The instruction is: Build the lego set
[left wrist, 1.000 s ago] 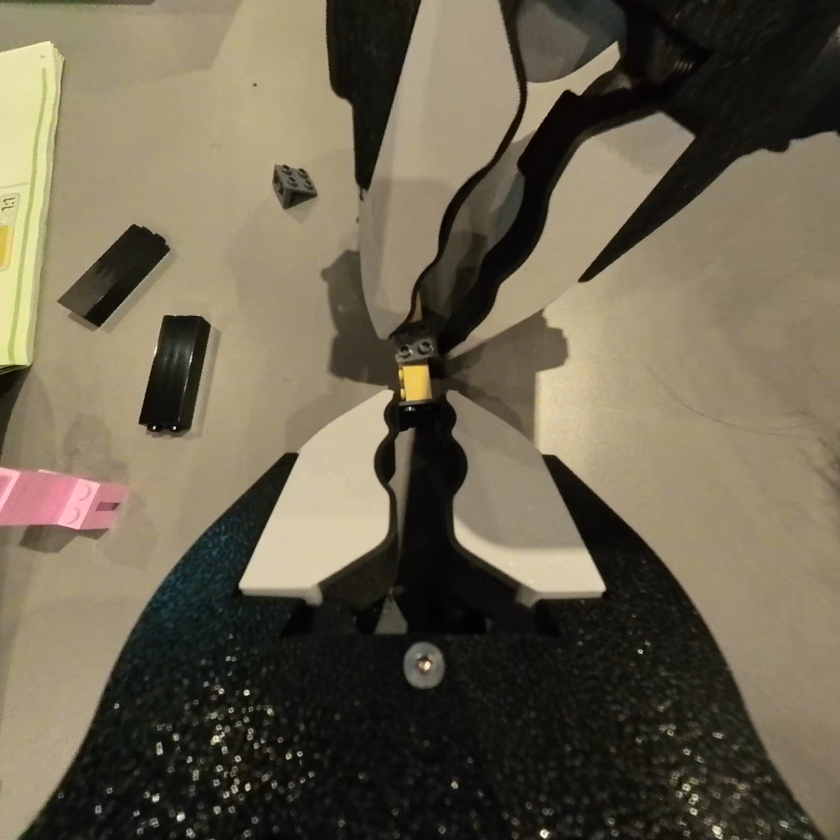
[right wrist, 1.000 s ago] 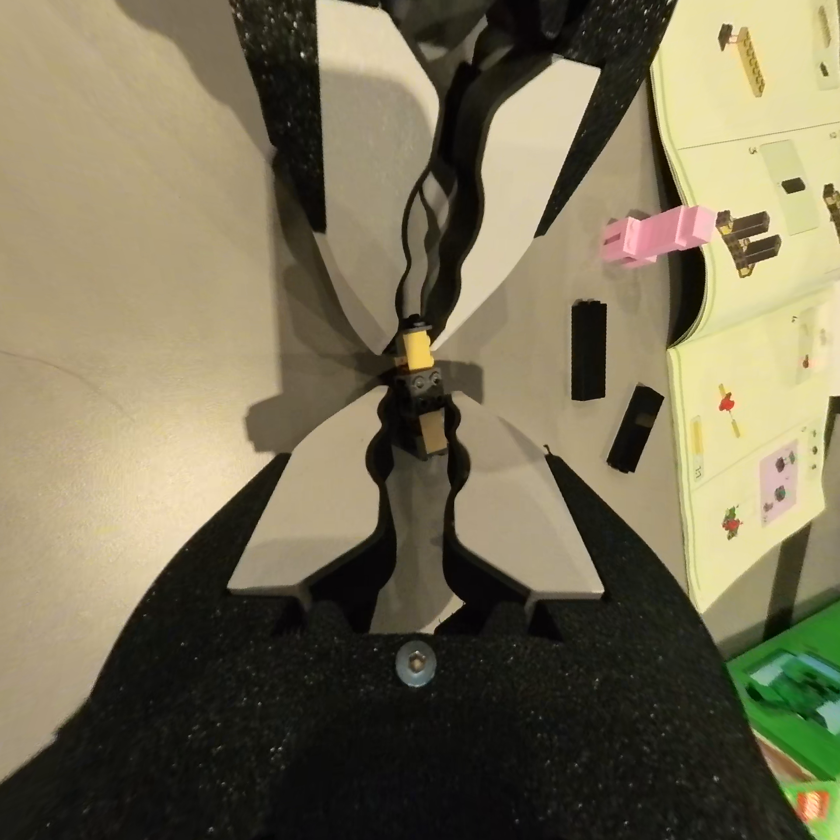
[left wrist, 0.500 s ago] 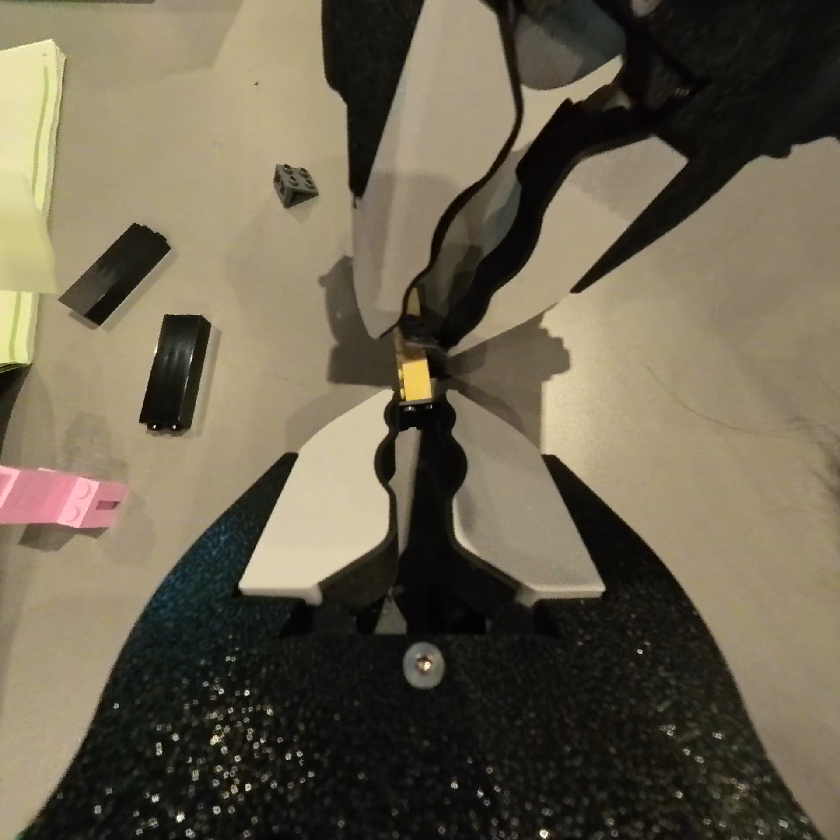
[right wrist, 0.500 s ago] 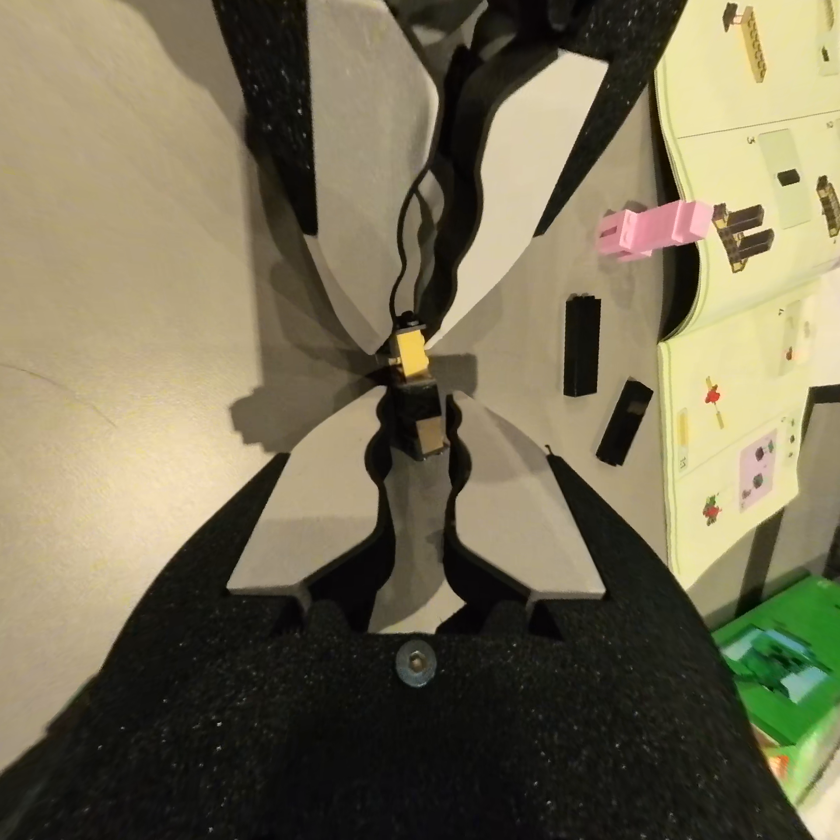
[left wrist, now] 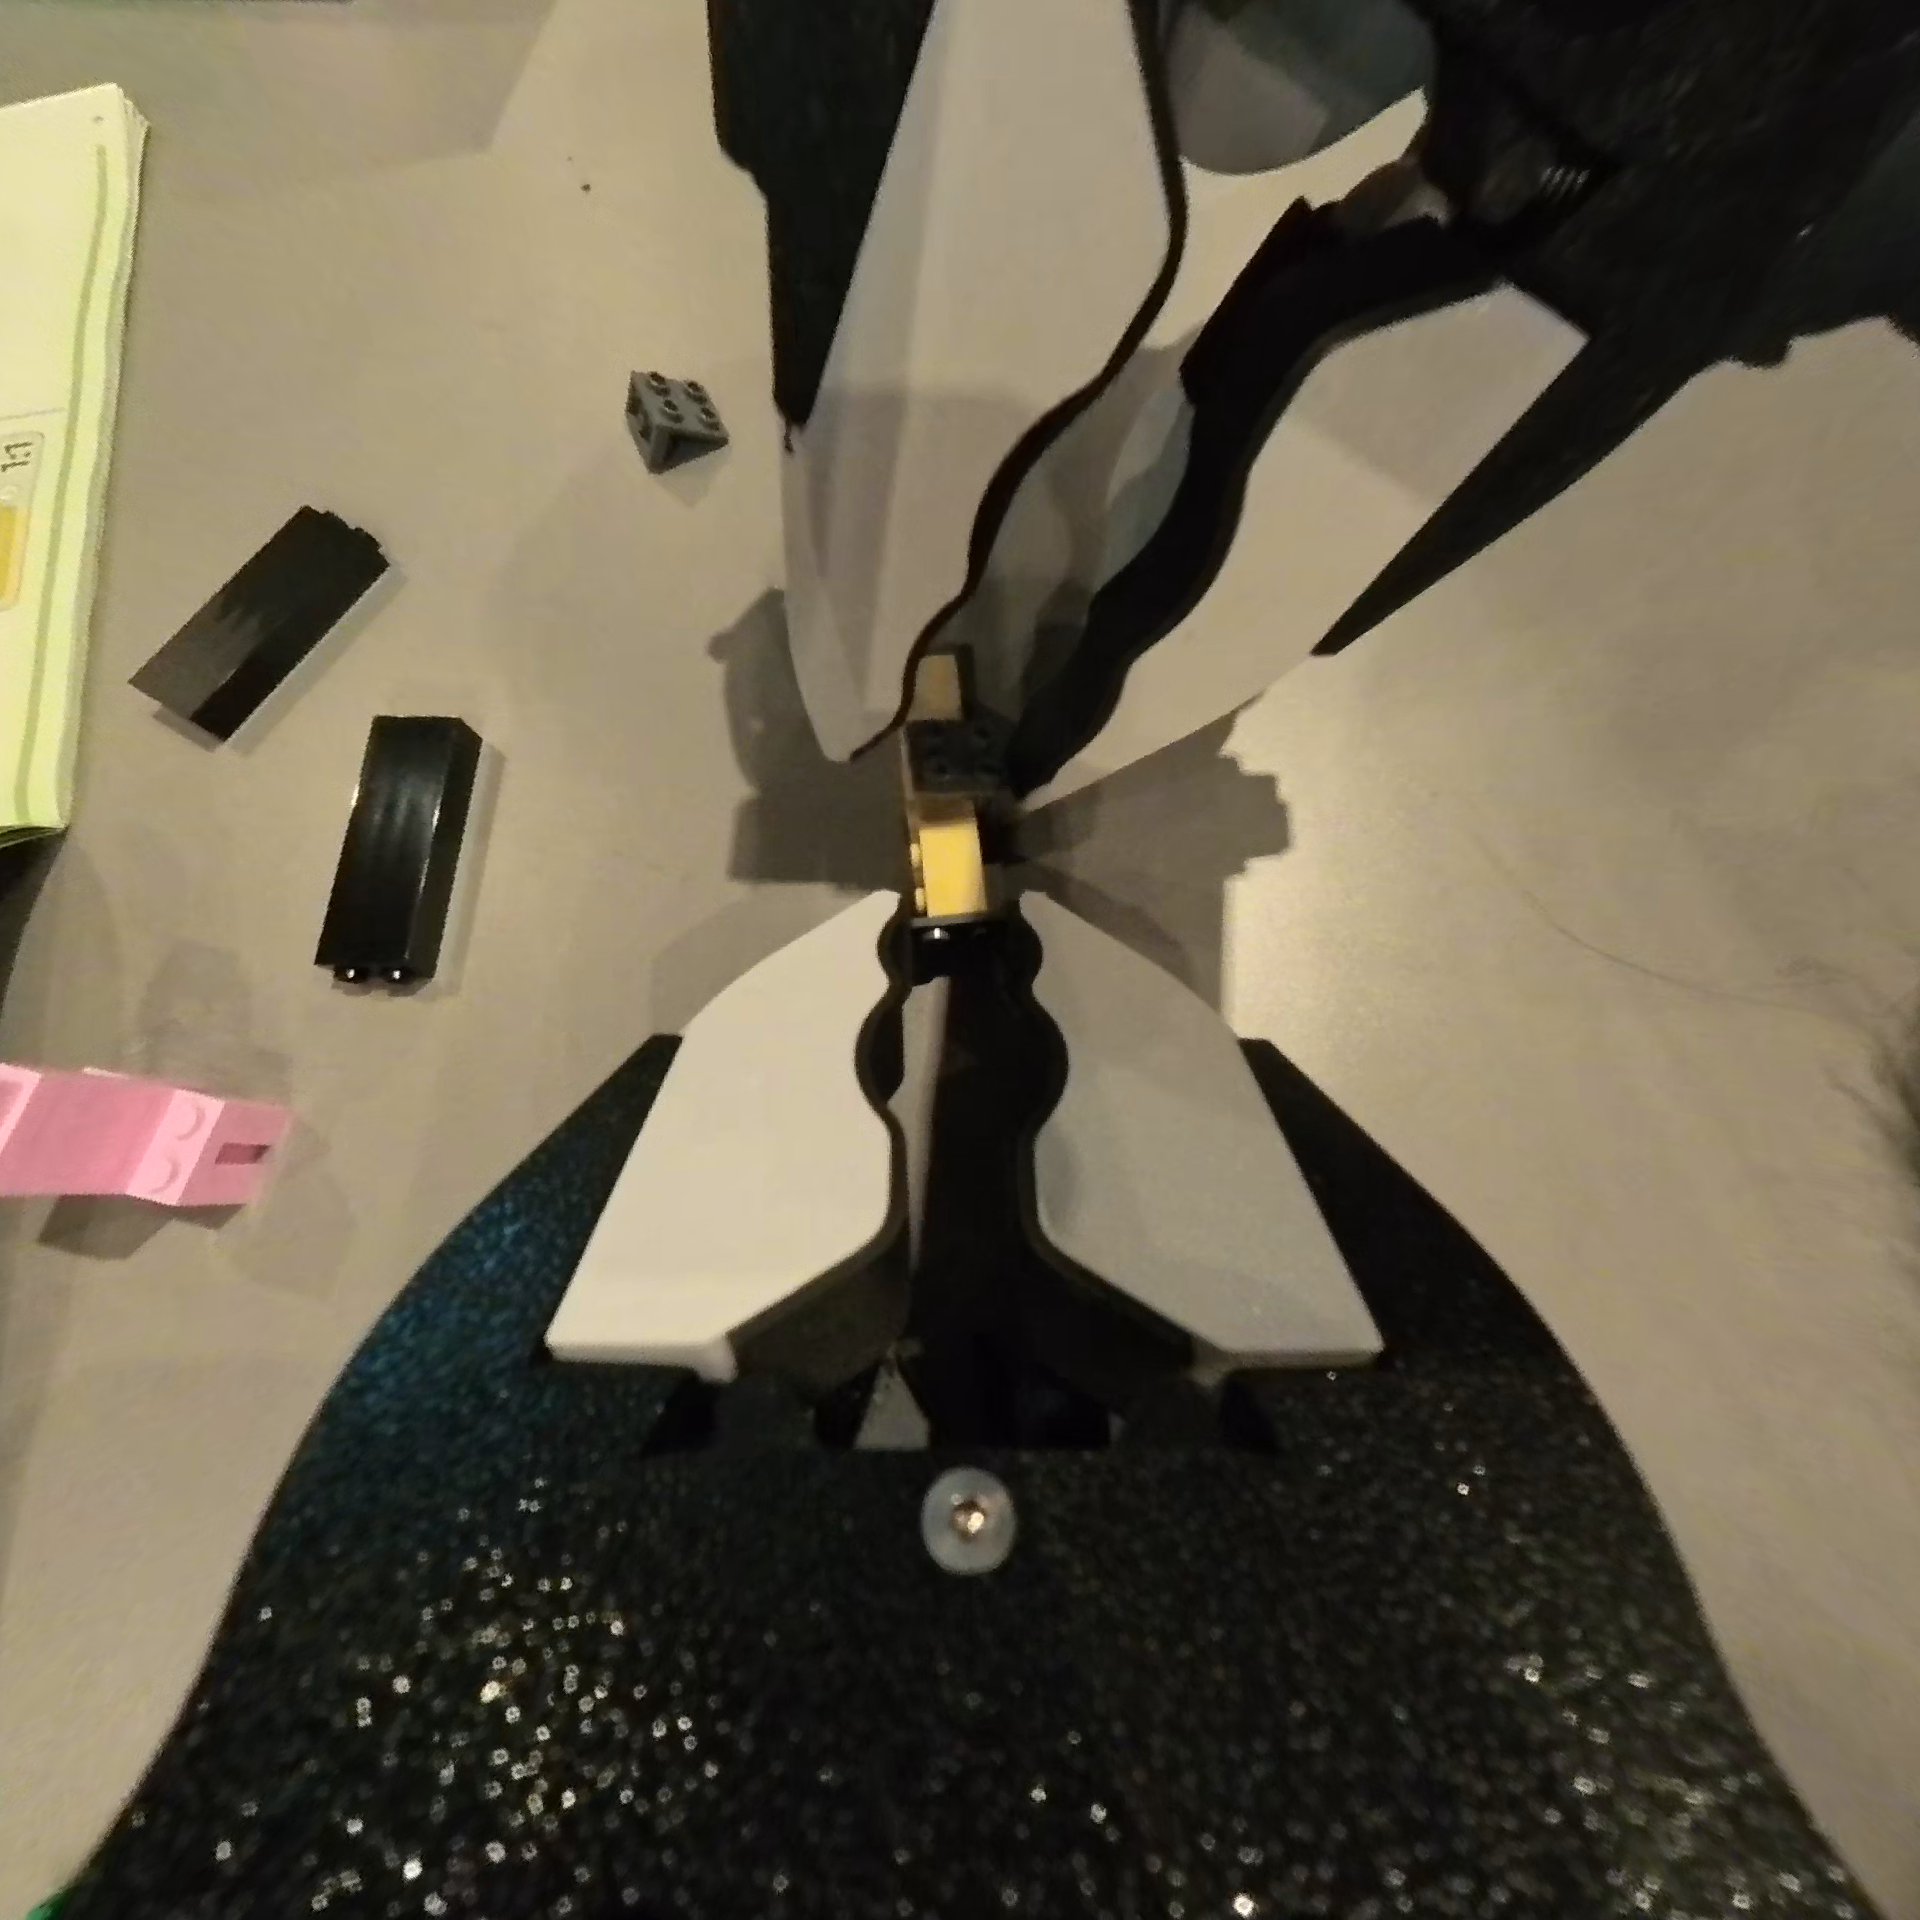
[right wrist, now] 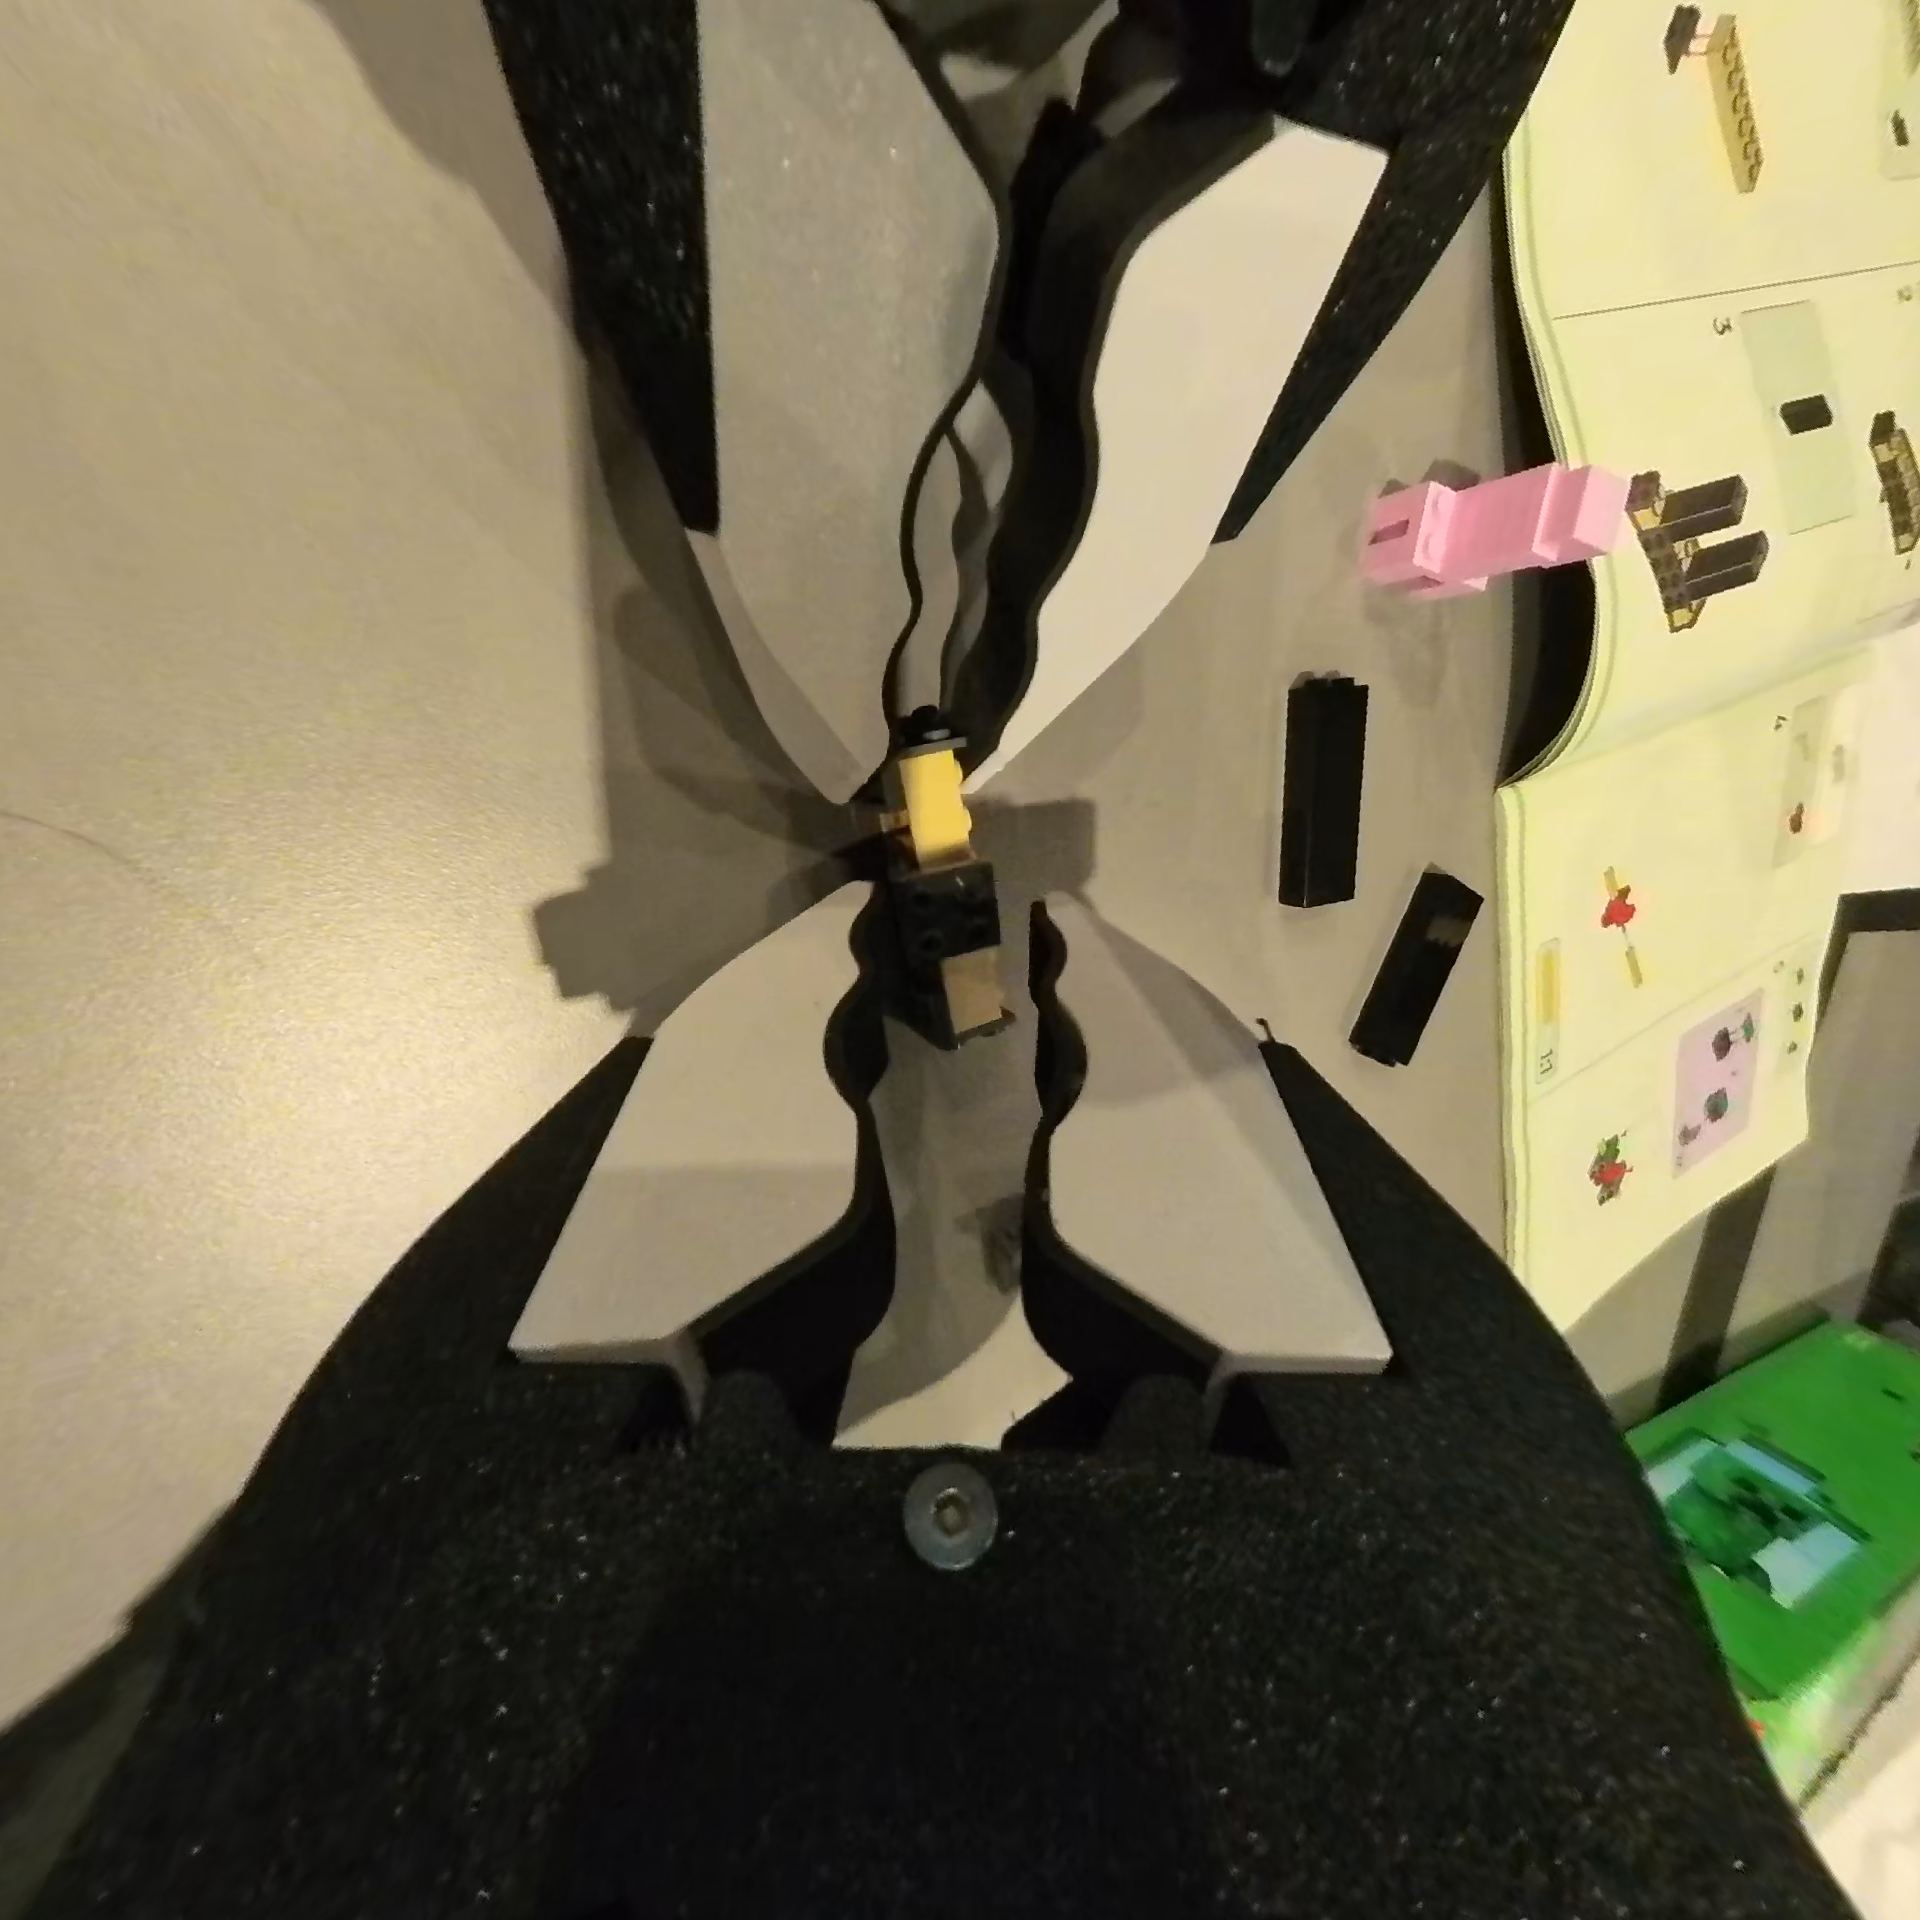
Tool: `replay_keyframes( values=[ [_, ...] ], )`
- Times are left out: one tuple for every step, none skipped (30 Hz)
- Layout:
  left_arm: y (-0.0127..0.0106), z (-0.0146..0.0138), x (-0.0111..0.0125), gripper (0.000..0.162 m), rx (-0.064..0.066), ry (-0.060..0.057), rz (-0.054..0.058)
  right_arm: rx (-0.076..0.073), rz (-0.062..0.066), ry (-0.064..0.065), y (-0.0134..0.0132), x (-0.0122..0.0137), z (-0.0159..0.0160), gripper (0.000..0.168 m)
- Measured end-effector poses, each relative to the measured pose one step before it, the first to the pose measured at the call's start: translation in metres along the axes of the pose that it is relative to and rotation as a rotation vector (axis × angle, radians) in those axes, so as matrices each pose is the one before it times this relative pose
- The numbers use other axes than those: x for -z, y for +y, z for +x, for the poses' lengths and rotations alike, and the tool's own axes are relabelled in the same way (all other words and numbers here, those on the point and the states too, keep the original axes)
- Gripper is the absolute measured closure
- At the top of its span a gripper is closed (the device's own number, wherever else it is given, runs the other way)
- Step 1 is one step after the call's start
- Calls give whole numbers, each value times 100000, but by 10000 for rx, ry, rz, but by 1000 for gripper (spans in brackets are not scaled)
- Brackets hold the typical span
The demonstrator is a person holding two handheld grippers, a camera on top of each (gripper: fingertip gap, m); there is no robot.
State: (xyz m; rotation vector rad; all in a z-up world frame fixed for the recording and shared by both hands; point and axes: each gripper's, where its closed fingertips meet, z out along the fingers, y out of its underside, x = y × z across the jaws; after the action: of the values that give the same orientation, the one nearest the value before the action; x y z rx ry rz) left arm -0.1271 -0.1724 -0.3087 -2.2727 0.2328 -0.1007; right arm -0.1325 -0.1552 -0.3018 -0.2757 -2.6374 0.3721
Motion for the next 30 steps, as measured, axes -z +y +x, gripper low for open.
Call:
replay_keyframes(
  values=[
    [1, -2, 2, 146, 2, 5, 0, 13, 5, 6, -13, 59, 27, 144],
    [1, 5, 1, 146, 7, 8, 0, 21, 20, 30, -25, 92, 77, 144],
    [0, 9, 0, 146, 4, 5, 0, 13, 21, 6, -35, 99, 66, 144],
    [0, 7, 0, 146, 1, 5, 0, -8, 20, -11, -30, 101, 53, 144],
    [0, 12, 0, 146, 2, 8, 0, -15, 19, -11, -24, 80, 48, 145],
    [1, 6, 2, 146, 4, 10, 0, 5, 23, -21, -18, 56, 28, 146],
    [6, 17, 7, 146, 2, 10, 0, 25, 25, -46, -17, 13, -46, 147],
    [0, 11, 0, 146, 0, 9, 0, 16, 10, -20, 15, -29, -22, 148],
    [0, 4, 0, 146, 0, 3, 0, 17, -15, -23, 62, -40, -51, 148],
    [0, 2, 0, 146, 1, 0, 0, 17, -26, -34, 89, -34, -75, 148],
    [0, 1, 0, 146, 1, 0, 0, -11, -18, -9, 96, 10, -56, 148],
    [0, 1, 0, 146, 1, 1, 0, -48, 0, -37, 100, 92, -101, 147],
    [0, 0, 0, 146, 0, 0, 0, -112, 13, -23, 139, 202, -92, 147],
    [0, -3, 0, 146, -2, -2, 0, -173, 62, 26, 167, 327, -43, 147],
    [6, -3, 7, 146, -2, -3, 0, -231, 94, 22, 208, 397, -57, 147],
    [-2, 6, -2, 146, 0, -3, 0, -299, 78, 35, 301, 426, -68, 147],
    [0, -2, 0, 146, 4, -4, 0, -348, 46, 18, 373, 401, -119, 147],
    [0, -6, 0, 146, 10, -10, 0, -414, 30, -27, 427, 320, -193, 147],
    [-8, -22, -9, 146, 4, -25, 0, -460, 27, -56, 448, 197, -248, 148],
    [-3, -90, -2, 146, 11, -83, 1, -387, 19, -145, 453, 79, -382, 148],
    [-19, -192, -2, 146, 32, -156, 5, -272, 34, -66, 432, 26, -300, 148],
    [-1, -156, 2, 146, 29, -113, 4, -174, 71, 36, 368, -12, -147, 148],
    [0, -33, 0, 146, 11, -24, 1, -175, 130, -43, 229, -40, -227, 148],
    [-15, -5, -1, 146, 7, 2, 2, -278, 228, -47, -10, -82, -173, 148],
    [3, -5, 6, 146, 1, -6, 3, -301, 307, -88, -185, -94, -195, 148],
    [-2, -10, -1, 146, -4, -5, 2, -283, 261, -79, -207, -112, -134, 148],
    [-4, 16, 12, 146, -2, 5, 2, -261, 193, -16, -159, -110, 8, 148],
    [0, -21, 1, 141, 15, -9, 2, -196, 67, -59, -27, -126, -3, 151],
    [6, -21, 20, 124, 35, 2, -1, -85, 16, -90, 18, -96, -53, 153],
    [40, -35, 44, 118, 35, 4, -21, 6, 100, 7, -85, -54, 35, 156]
  ],
)
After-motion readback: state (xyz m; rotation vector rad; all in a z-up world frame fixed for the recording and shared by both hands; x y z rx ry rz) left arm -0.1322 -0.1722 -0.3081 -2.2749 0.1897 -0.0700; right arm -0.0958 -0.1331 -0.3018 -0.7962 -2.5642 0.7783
